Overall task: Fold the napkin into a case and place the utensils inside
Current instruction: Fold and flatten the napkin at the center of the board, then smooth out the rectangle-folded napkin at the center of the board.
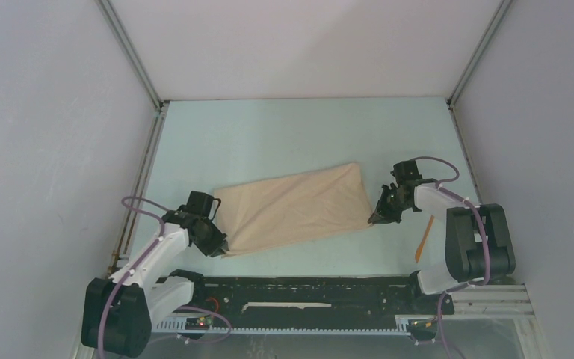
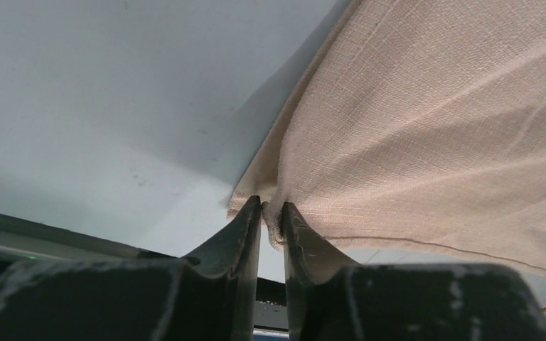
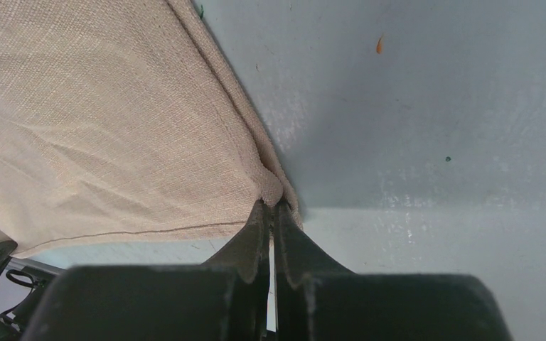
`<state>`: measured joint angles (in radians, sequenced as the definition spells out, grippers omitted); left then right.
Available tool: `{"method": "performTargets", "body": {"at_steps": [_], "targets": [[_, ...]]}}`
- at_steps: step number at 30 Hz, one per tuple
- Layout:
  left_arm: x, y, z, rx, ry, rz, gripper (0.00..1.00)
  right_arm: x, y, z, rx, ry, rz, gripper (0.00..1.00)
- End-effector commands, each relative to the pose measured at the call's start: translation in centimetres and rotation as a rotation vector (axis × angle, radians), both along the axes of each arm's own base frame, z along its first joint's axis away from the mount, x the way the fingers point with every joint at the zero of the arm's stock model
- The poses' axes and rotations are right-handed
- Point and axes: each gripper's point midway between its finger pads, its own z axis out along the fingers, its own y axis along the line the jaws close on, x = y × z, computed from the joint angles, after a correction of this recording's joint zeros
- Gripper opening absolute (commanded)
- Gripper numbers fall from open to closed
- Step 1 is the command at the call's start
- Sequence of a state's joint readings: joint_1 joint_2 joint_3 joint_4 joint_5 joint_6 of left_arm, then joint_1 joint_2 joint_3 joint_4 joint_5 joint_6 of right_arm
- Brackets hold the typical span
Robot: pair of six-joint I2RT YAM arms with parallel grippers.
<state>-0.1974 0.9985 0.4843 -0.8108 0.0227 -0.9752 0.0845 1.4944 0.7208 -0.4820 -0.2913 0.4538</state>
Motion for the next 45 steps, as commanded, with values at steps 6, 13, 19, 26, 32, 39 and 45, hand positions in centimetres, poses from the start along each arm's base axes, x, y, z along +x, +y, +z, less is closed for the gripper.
{"method": "performTargets", "body": {"at_steps": [6,13,19,26,32,39,45], "targets": [[-1.3,-0.8,3.2,-0.051,-0.005,0.007,0.46,0.6,-0.3,1.3,-0.029,-0.044,0.007,0.14],[-0.5,-0.1,6.9,-0.022,-0.12,-0.023,0.48,0.6,-1.0,4.4,-0.118,-0.109,0.02,0.5],[2.0,-4.1,8.0,-0.212,-0.24,-0.2,0.49,1.6,0.7,7.0,-0.072,-0.201,0.081,0.71],[3.8,-5.1,3.4,-0.25,-0.233,-0.177,0.5,2.3,5.1,5.0,0.185,-0.148,0.145,0.73],[2.6,-3.7,-0.9,-0.186,-0.212,-0.117,0.51,0.3,1.7,0.2,0.064,-0.029,0.037,0.7],[6.7,-4.2,7.1,-0.184,-0.491,-0.198,0.79,2.6,3.7,6.4,0.106,-0.236,0.111,0.84],[12.4,-5.1,10.3,-0.305,-0.593,-0.166,0.82,9.0,8.5,11.4,0.334,-0.379,0.181,0.95]]}}
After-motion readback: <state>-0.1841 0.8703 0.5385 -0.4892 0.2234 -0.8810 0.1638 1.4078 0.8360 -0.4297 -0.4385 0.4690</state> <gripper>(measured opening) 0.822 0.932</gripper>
